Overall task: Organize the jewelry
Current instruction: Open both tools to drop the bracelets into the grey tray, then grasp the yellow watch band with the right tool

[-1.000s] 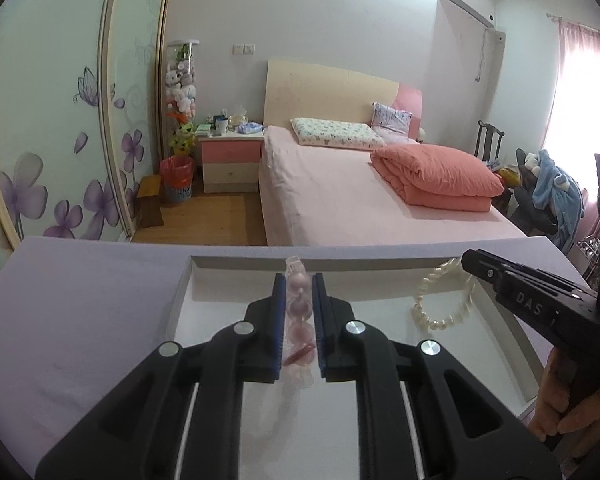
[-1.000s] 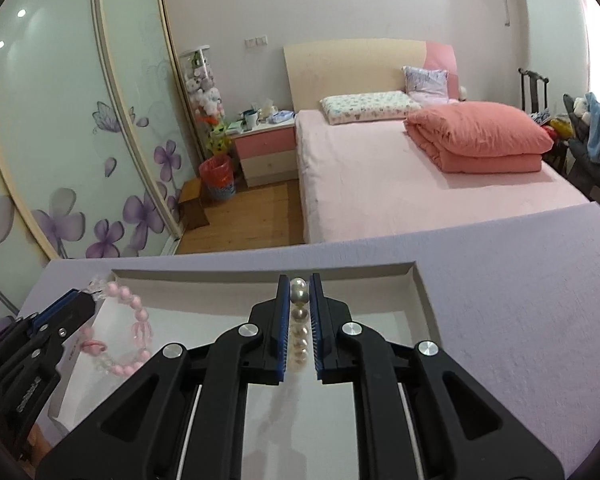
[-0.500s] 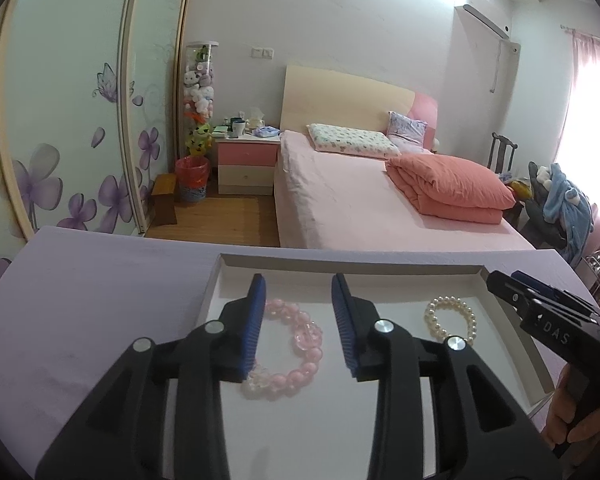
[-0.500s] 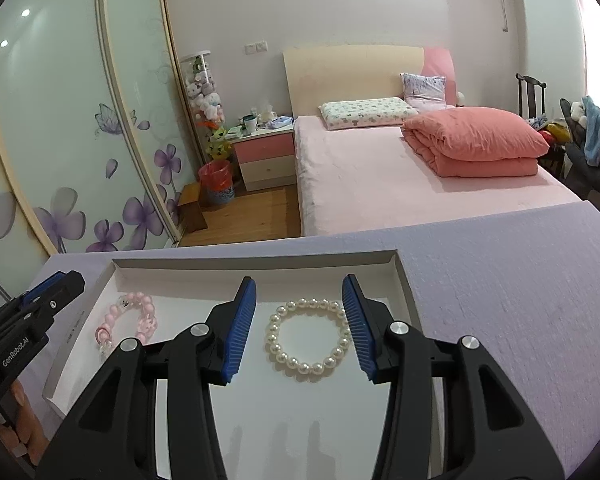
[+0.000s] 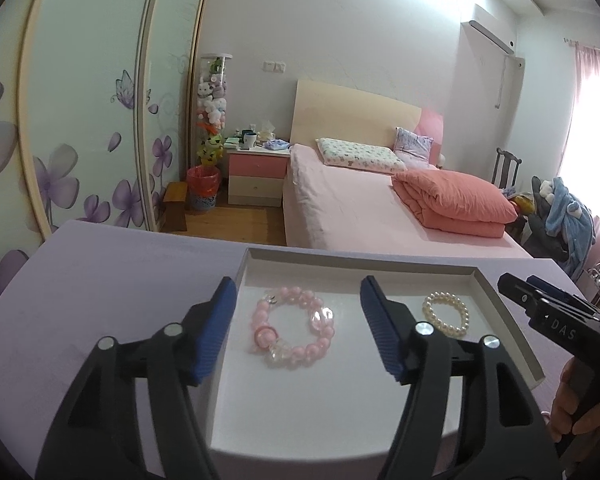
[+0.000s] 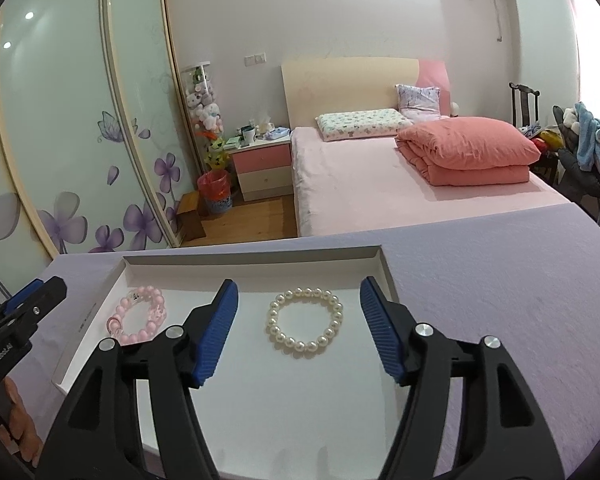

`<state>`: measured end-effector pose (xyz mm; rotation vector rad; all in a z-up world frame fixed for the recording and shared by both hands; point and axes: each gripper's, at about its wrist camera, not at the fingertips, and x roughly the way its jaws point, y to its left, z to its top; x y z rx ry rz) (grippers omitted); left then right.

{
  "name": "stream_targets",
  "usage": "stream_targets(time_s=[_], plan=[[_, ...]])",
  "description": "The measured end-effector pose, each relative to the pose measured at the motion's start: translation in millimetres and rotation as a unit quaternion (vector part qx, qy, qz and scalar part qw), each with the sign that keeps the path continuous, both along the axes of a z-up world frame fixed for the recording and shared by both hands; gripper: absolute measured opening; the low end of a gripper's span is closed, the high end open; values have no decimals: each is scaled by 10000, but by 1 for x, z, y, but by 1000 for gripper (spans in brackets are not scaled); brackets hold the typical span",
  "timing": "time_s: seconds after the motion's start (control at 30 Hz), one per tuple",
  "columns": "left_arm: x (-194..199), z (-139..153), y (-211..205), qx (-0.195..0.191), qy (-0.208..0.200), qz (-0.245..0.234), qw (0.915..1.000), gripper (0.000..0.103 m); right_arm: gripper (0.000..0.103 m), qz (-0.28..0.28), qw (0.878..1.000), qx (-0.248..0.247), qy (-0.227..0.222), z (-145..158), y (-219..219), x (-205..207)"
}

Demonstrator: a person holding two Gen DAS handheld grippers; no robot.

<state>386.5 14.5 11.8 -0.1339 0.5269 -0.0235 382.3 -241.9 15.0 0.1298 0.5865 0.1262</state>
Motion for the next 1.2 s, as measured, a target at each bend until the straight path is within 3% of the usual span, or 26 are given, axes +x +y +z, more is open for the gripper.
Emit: stream_targets(time_s=[0.37, 0.77, 0.97, 1.2], plan=[[-78, 1, 5, -85, -71, -96, 9999, 67, 66, 269, 9994, -151, -184, 2, -8, -88], [-207, -12, 24, 111, -245, 6, 9996, 74, 68, 584, 9982, -11, 101, -35, 0, -221], [-245, -20, 32, 90, -278, 34, 9996, 75, 68, 735, 9964, 246, 339, -53, 11, -248], [-241, -20, 33, 118, -258, 102, 9995, 76, 73, 782, 9954, 108, 541, -68, 35, -252]])
